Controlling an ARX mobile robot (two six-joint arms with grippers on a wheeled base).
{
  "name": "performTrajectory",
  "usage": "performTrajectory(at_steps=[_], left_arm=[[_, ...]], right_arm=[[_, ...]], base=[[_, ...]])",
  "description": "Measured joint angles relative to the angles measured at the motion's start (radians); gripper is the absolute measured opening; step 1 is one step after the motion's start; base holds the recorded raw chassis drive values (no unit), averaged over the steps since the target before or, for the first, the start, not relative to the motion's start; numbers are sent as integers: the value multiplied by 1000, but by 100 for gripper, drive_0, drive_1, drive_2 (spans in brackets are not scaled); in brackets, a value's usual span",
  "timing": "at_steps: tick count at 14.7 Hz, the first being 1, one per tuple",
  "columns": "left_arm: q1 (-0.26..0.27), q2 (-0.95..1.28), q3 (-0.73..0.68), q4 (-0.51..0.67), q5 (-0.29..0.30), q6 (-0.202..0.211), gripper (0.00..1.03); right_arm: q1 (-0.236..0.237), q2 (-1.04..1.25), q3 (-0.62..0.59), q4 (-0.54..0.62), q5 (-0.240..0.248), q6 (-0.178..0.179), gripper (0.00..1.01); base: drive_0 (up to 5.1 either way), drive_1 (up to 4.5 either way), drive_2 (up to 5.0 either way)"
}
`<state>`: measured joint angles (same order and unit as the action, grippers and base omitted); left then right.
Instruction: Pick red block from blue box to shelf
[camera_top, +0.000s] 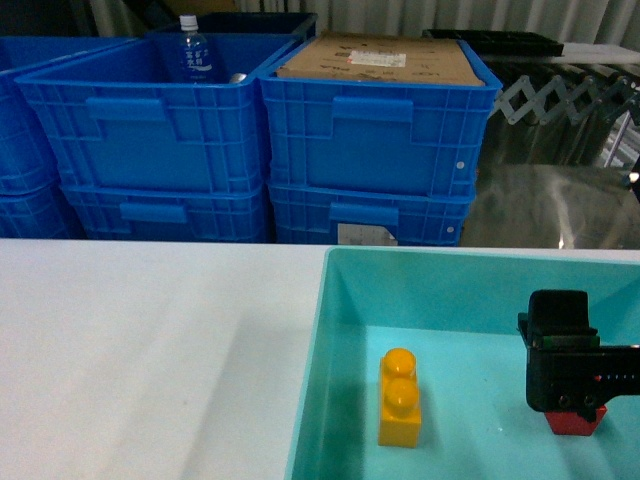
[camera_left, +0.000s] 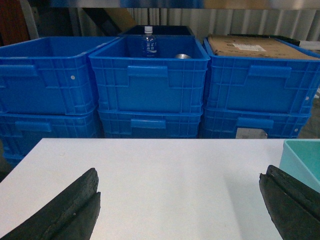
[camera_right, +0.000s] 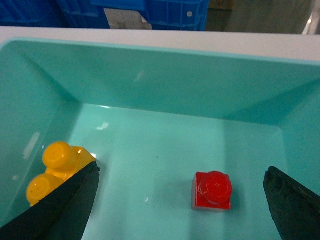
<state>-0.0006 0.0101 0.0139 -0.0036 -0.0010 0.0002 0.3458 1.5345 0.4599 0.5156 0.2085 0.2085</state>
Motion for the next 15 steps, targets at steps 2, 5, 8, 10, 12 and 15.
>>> performTrajectory(at_steps=[2,5,8,10,12,15], left_arm=[[0,0,0,0,0,0,98],[0,0,0,0,0,0,98],[0,0,0,0,0,0,98],[0,0,0,0,1,0,98],[0,0,0,0,0,0,98],[0,0,0,0,1,0,98]], right_arm=[[2,39,-8,38,15,14,98],[9,103,-9,84,42,40,98],[9,138,-9,115,67,72,98],[8,176,-9,142,88,89,98],[8,195,-15,199,106,85,98],[-12,246,-40,289,114,77,98]], base=[[0,0,0],[0,0,0],[0,0,0],[0,0,0],[0,0,0],[0,0,0]])
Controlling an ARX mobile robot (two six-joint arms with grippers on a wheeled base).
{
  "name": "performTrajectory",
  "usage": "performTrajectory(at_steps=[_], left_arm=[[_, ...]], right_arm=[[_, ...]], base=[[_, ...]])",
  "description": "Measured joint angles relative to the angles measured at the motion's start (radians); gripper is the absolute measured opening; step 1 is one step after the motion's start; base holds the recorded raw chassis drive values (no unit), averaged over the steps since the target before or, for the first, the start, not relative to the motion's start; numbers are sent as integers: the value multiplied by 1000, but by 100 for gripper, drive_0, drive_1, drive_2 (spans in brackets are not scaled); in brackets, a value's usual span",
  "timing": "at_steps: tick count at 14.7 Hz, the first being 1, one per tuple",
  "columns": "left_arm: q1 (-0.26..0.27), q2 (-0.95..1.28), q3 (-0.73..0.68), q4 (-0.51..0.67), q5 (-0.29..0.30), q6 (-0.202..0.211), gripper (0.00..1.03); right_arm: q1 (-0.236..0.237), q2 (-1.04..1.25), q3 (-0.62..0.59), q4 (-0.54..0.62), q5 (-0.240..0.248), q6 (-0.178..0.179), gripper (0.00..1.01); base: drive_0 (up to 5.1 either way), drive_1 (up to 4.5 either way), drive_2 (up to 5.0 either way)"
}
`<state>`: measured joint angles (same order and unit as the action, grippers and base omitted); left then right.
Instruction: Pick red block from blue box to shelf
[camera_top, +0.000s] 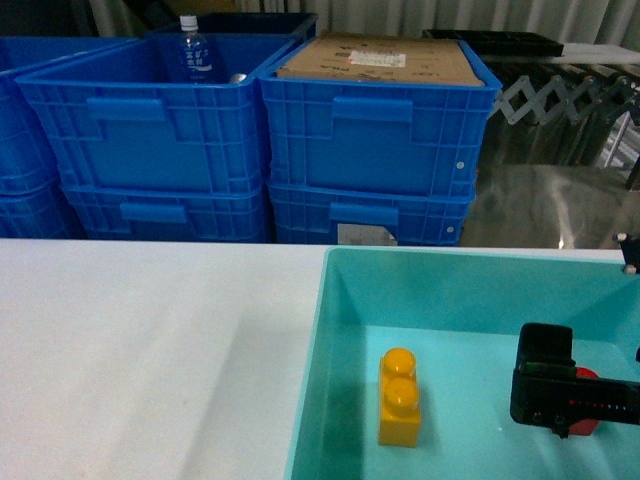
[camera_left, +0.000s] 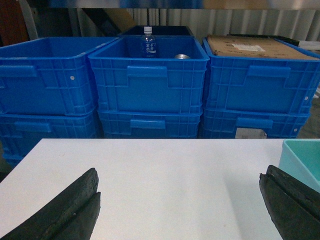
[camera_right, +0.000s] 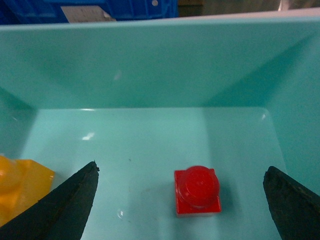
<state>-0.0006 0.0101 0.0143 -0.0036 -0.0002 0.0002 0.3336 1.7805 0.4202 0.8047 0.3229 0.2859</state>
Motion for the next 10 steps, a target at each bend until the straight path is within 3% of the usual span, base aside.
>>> performTrajectory(at_steps=[3,4,5,7,10], left_arm=[[0,0,0,0,0,0,98],[0,0,0,0,-1,0,98],[0,0,0,0,0,0,98],[0,0,0,0,0,0,98],[0,0,0,0,0,0,98]], right_arm=[[-37,40,-33,66,0,-11,98],[-46,-19,-63,113,-58,-44,98],[-46,-35,-64,114,-61,-51,98],[-40,68,50,13,-91,-21,98],[-48,75,75,-1,-92,-21,98]], base=[[0,0,0],[0,0,0],[0,0,0],[0,0,0],[0,0,0]])
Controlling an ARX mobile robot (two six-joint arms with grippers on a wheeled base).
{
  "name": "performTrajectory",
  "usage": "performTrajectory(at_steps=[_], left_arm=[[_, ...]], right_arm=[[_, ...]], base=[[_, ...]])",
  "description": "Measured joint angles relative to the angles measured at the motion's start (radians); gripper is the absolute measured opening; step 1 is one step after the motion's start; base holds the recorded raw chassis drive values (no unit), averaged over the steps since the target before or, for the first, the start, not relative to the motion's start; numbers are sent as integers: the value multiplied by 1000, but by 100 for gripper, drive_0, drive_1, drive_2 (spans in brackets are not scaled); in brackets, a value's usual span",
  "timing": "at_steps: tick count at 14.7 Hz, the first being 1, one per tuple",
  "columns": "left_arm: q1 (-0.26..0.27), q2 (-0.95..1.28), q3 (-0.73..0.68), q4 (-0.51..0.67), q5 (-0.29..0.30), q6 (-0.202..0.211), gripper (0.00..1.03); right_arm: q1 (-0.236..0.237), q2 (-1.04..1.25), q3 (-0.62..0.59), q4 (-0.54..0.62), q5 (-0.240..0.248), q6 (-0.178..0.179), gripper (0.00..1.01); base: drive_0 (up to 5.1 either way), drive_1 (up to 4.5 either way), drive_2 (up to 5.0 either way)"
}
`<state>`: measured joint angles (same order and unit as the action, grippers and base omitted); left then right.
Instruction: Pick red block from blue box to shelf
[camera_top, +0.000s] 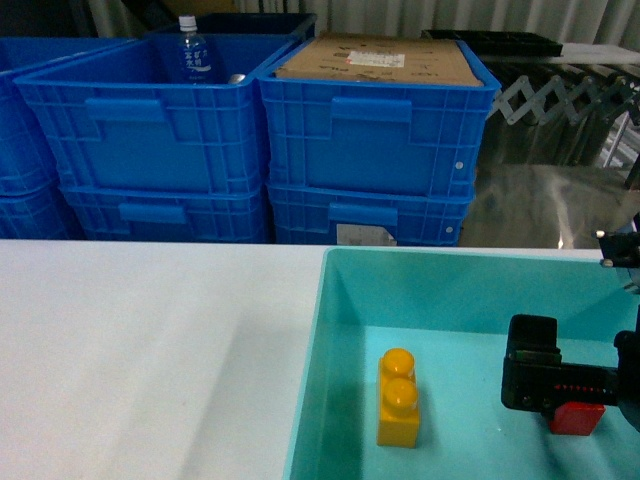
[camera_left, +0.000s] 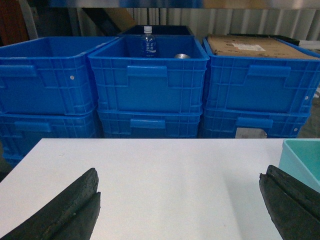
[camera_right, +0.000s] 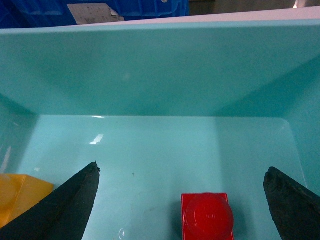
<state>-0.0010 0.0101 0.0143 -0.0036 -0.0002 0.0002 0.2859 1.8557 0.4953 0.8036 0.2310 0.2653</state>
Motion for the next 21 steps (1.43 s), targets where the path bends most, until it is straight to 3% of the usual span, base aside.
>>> performTrajectory(at_steps=[6,13,21], left_arm=[[0,0,0,0,0,0,98],[0,0,0,0,0,0,98],[0,0,0,0,0,0,98]], right_arm=[[-11,10,34,-40,-8,3,98],[-30,89,147,-145,-54,15,98],[-78,213,141,-40,-73,34,98]], base=[[0,0,0],[0,0,0],[0,0,0]])
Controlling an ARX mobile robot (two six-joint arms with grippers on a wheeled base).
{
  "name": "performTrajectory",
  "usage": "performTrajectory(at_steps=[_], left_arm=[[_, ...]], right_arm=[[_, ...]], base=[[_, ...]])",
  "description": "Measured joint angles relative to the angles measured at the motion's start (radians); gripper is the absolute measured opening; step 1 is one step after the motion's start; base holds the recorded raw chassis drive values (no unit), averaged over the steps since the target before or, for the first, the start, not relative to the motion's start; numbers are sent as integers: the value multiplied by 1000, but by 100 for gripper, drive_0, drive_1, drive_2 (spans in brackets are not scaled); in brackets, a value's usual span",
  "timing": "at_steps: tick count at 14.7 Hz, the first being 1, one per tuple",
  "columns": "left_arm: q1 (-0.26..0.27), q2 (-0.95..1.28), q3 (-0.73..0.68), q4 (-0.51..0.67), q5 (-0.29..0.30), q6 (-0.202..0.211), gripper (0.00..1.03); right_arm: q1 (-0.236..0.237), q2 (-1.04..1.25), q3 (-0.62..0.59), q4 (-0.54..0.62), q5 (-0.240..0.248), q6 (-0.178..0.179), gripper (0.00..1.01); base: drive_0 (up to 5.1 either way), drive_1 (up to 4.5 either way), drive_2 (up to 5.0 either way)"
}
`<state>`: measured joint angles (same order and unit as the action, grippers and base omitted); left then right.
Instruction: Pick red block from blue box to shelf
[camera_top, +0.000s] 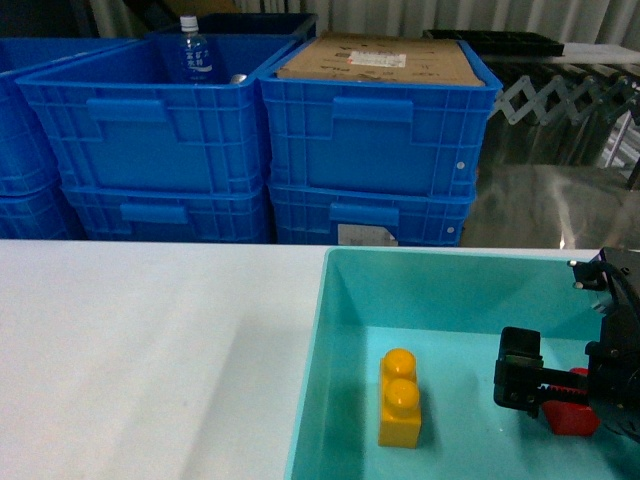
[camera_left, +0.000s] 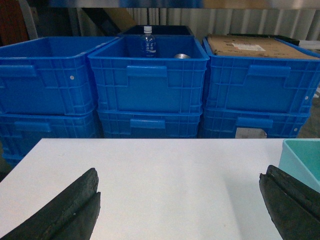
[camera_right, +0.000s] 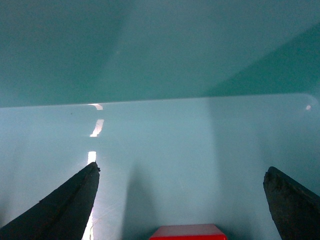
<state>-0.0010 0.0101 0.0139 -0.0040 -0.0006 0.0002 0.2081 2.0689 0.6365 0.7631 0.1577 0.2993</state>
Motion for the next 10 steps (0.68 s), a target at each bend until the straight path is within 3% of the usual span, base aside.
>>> performTrajectory(at_steps=[5,9,10], left_arm=[[0,0,0,0,0,0,98],[0,0,0,0,0,0,98],[0,0,0,0,0,0,98]], right_arm=[[9,30,-6,32,14,0,98],[7,50,-18,87,25,-21,98],[7,58,-24,102,26,-24,93]], base=[[0,0,0],[0,0,0],[0,0,0]])
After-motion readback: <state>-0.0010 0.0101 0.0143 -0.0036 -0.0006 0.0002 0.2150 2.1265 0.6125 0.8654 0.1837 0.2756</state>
